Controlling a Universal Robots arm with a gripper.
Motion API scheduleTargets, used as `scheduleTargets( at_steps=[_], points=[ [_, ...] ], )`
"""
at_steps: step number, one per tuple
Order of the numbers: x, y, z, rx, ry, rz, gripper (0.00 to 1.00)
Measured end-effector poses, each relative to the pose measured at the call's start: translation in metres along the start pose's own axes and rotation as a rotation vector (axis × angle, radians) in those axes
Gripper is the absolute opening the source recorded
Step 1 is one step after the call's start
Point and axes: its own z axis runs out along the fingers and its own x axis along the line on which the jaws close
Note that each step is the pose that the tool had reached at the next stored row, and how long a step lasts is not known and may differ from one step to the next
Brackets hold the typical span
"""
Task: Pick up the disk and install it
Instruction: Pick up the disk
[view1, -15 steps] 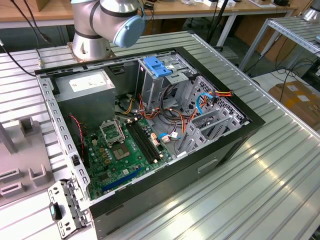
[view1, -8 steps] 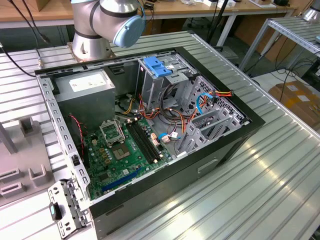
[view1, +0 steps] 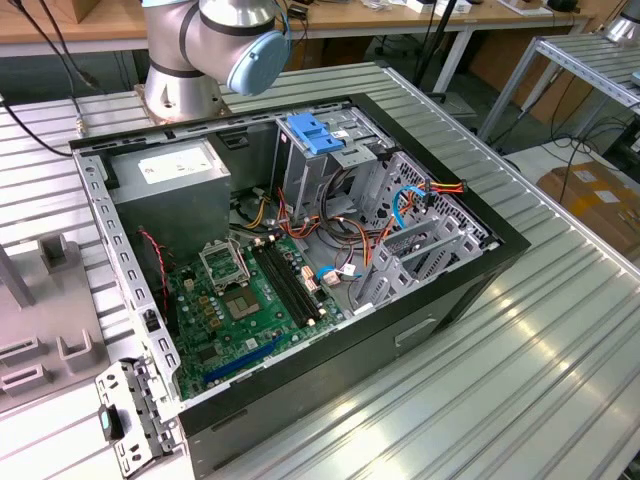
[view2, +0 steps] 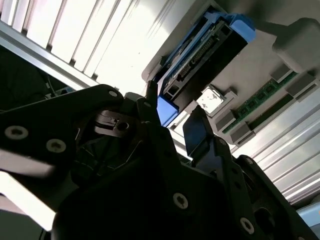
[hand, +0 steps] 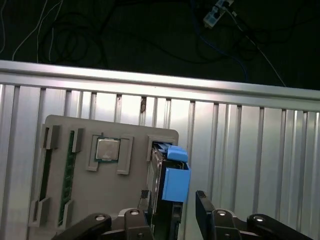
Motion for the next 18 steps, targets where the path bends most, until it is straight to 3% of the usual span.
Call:
scheduleTargets(
  at_steps=[11, 18],
  points=[
    [0.0011, 0.0012, 0.0169, -0.0003, 0.0004, -0.009, 0.48],
    [0.0016, 0.003, 0.0323, -0.0005, 0.0005, -0.013, 0.48]
  ],
)
